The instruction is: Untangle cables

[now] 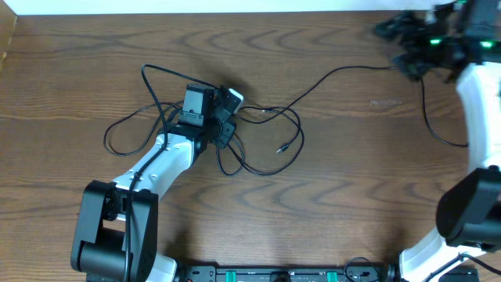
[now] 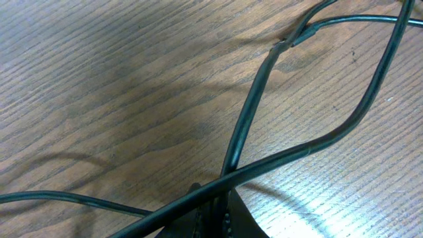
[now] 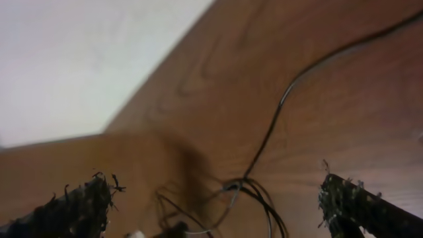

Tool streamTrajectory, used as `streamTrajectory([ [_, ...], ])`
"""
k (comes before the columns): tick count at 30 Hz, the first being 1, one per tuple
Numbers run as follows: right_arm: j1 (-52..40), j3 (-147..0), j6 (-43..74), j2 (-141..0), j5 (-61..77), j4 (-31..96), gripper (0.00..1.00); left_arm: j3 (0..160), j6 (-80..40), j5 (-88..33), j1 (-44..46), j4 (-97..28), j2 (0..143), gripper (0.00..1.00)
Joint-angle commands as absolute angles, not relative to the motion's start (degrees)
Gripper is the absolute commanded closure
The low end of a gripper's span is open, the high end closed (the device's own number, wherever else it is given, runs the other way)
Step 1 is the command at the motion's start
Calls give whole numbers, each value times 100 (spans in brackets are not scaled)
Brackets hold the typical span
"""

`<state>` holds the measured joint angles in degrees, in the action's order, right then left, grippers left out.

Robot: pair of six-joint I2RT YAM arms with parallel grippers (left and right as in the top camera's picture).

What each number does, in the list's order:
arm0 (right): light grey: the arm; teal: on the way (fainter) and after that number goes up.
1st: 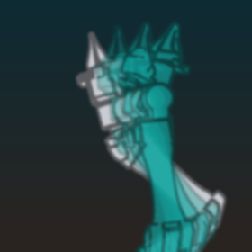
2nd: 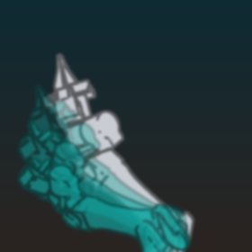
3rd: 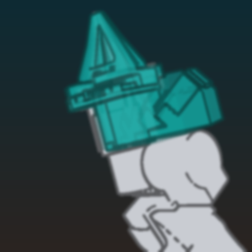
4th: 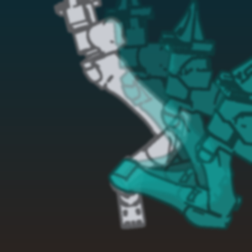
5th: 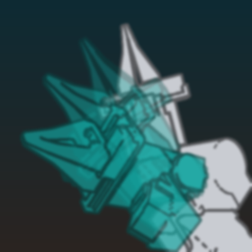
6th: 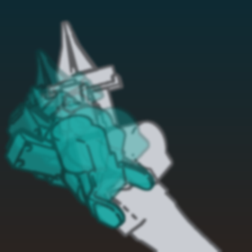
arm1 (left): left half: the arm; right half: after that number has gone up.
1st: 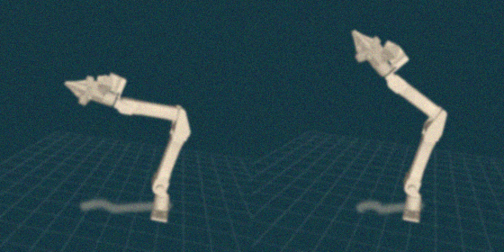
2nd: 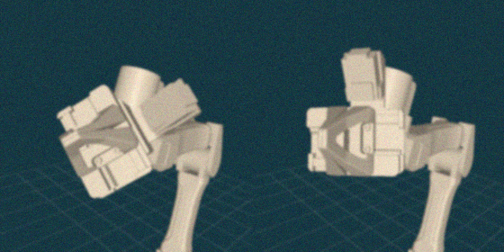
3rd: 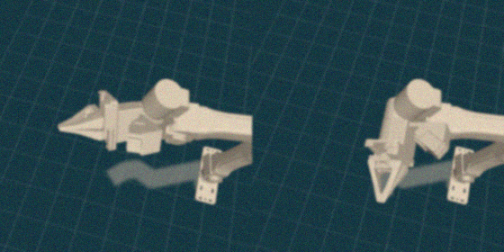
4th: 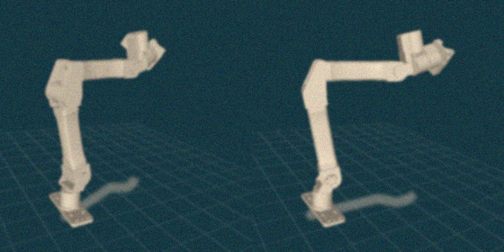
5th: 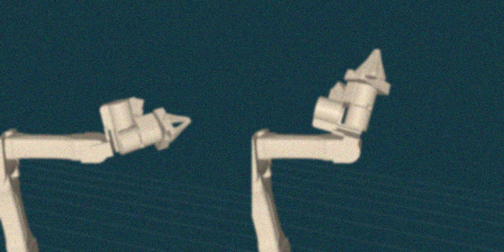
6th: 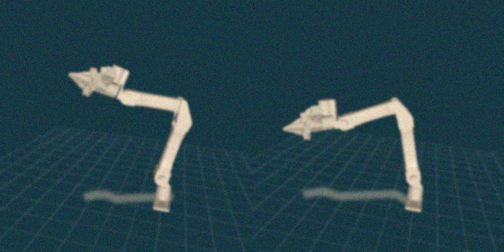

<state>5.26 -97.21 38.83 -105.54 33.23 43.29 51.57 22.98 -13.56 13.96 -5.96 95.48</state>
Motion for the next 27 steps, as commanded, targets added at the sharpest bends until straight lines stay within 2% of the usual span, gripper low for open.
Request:
streamTrajectory([
  [1,-172,-9548,3839,-10549,2375,4368,1,5146,2364,-1345,1367,-596,9548,92],
  [10,-1529,-8742,5371,-10860,1393,3518,1,5148,2322,-1347,1367,-596,9548,92],
  [13,-1741,-8501,5697,-11019,1459,3013,5,5146,2241,-1345,1367,-604,9548,92],
  [21,-2091,-8425,5830,-11561,1649,2871,9,5146,2239,-1343,1367,-596,9548,92],
  [24,-2095,-8423,5828,-11673,1691,2923,16,5146,2220,-1345,1367,-598,9548,92],
  [27,-2106,-8420,5826,-11732,1754,2980,18,5146,2200,-1345,1367,-596,9548,92],
])
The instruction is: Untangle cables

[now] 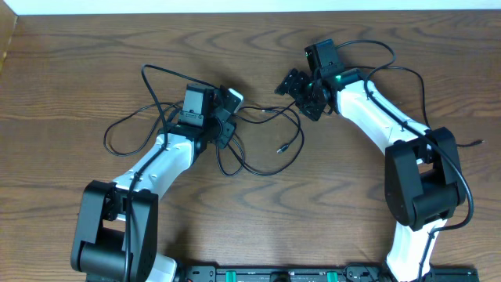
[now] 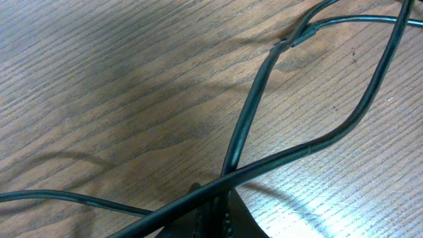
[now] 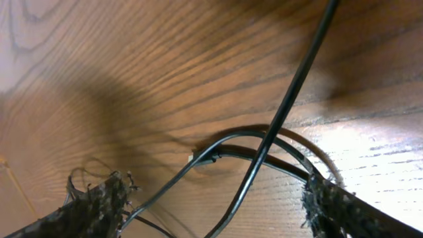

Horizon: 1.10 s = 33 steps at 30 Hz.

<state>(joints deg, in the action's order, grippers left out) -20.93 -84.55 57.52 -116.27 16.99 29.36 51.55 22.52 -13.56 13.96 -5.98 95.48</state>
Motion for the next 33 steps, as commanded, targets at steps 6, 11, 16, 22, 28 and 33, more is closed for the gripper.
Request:
streamTrajectory([
  [6,-2156,-8383,5826,-11734,1625,3194,28,5146,2174,-1347,1367,-589,9548,92],
  [11,-2366,-8239,5846,-11734,1315,2961,32,5148,2154,-1457,1367,-543,9548,92],
  [16,-2633,-8003,6224,-11734,1219,2174,62,5148,1920,-1573,1367,-458,9548,92],
  [22,-2950,-7964,6429,-11734,670,1999,76,5148,1916,-1966,1367,-445,9548,92],
  [28,-2987,-7964,6477,-11734,438,1988,99,5148,1918,-2016,1367,-447,9548,92],
  [33,-2921,-7964,6493,-11734,353,1767,99,5146,1918,-2058,1374,-447,9548,92],
])
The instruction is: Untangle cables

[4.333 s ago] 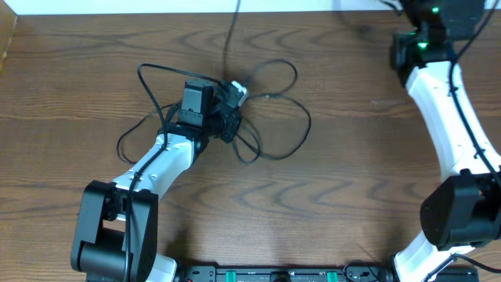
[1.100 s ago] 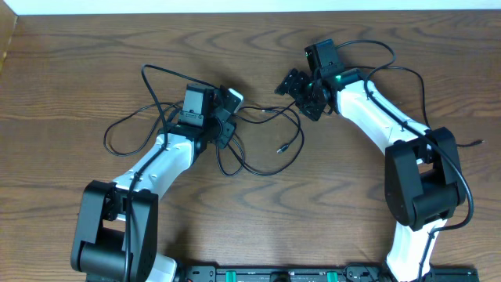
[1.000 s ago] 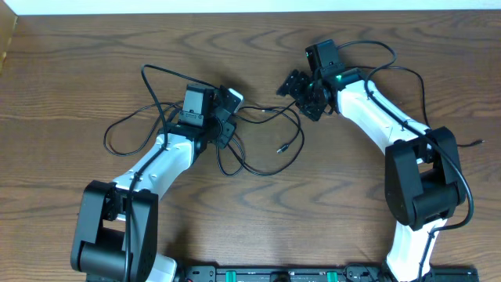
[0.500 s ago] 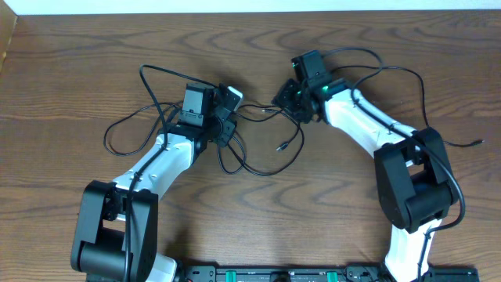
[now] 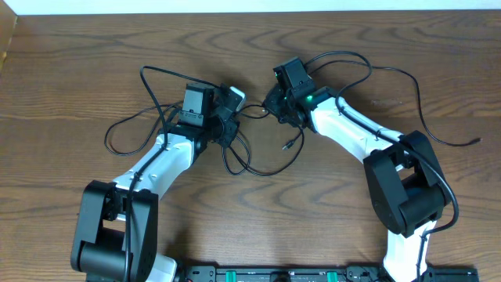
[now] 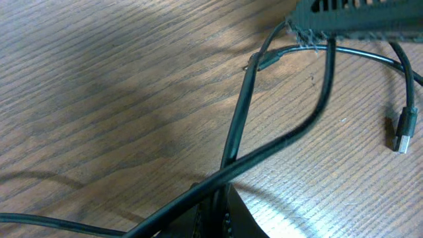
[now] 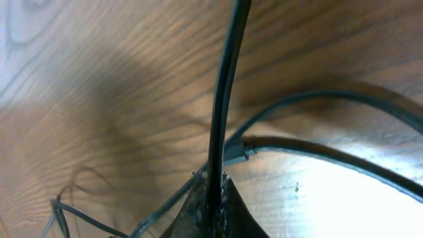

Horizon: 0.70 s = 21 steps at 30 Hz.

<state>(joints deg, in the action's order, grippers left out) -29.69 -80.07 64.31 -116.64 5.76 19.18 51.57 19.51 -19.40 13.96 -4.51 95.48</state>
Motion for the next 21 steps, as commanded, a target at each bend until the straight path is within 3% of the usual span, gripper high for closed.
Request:
streamTrajectory([
  [1,-2912,-7964,6493,-11734,353,1669,99,5148,1918,-2058,1374,-447,9548,92],
  [7,-2836,-7964,6812,-11734,360,908,98,5148,1918,-2058,1374,-467,9548,84],
  [9,-2779,-7966,6982,-11734,403,655,99,5148,1918,-2058,1374,-489,9548,59],
  [10,-2753,-7966,7035,-11734,454,521,99,5148,1918,-2058,1374,-497,9548,57],
  [21,-1894,-7966,7522,-11734,587,-548,98,5148,1920,-2298,1374,-624,9548,57],
])
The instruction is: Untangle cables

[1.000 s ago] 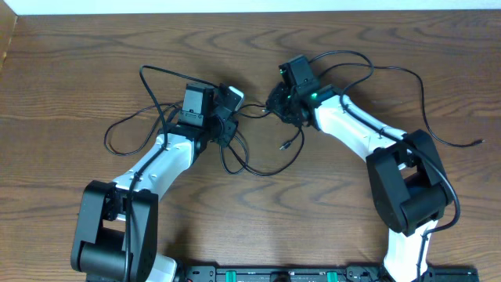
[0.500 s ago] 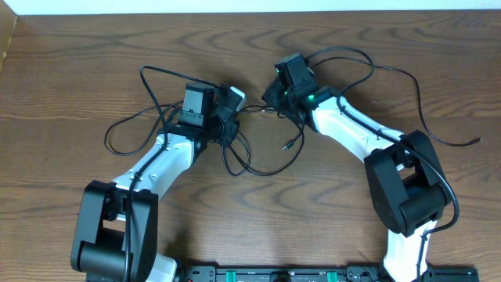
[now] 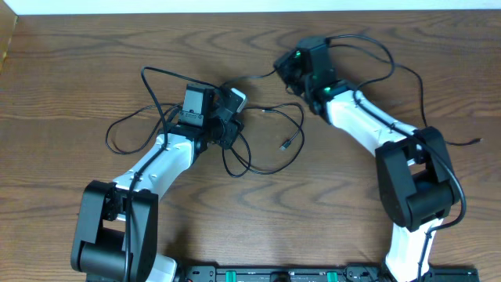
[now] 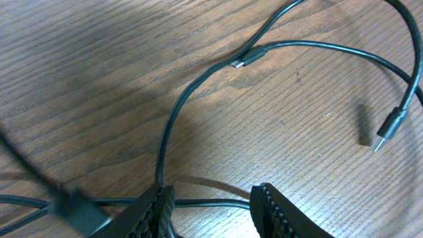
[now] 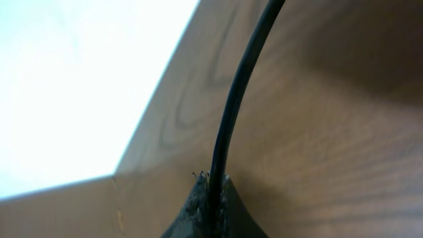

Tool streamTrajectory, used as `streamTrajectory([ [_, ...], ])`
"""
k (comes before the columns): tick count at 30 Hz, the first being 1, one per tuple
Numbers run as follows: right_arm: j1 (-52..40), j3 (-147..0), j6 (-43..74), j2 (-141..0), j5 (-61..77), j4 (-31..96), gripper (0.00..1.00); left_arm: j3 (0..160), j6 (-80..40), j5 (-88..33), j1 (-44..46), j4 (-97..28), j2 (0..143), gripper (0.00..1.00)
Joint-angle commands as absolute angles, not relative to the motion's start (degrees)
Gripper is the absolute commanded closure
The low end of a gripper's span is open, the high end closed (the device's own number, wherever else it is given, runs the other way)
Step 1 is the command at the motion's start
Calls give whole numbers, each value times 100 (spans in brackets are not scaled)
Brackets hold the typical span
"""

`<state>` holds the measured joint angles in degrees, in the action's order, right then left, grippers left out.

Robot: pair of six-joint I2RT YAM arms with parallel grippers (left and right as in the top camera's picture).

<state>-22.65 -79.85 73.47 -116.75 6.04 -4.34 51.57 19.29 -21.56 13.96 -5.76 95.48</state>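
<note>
Several thin black cables (image 3: 262, 160) lie looped and crossed on the wooden table (image 3: 94, 47) mid-left. My left gripper (image 3: 227, 129) sits at the tangle. In the left wrist view the left gripper (image 4: 211, 211) is open, with one cable (image 4: 218, 203) lying on the wood between its fingers (image 4: 277, 211). A USB plug (image 4: 388, 129) lies loose to the right, also seen as the plug (image 3: 287, 145) from overhead. My right gripper (image 3: 287, 66) is up near the back, shut on a black cable (image 5: 241, 92) that rises from its pinched tips (image 5: 213, 195).
A long cable (image 3: 423, 94) arcs around the right arm and ends near the right edge. The table's back edge (image 3: 235, 8) meets a white strip just behind the right gripper. A small white part (image 3: 236, 98) shows beside the left gripper.
My left gripper was shut on a cable and is now open. The right gripper, still shut on its cable, has moved from the tangle's right side up toward the back edge.
First my right gripper was open at the far back right while the left was shut on cables in the tangle. Then the right stood open over cables beside the tangle. Then it was shut on one. Now it holds that cable farther back, and the left has let go.
</note>
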Motion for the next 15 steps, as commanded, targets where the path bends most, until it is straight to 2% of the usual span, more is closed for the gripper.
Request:
streamTrajectory([
  [1,-1780,-7966,7520,-11734,642,-611,98,5146,1920,-2296,1374,-642,9548,57],
  [8,-786,-7983,7456,-11686,1210,-1352,99,5148,1920,-2296,1374,-683,9548,57],
  [15,207,-7990,6556,-11461,1297,-1409,99,5148,1925,-2292,1372,-681,9548,57],
])
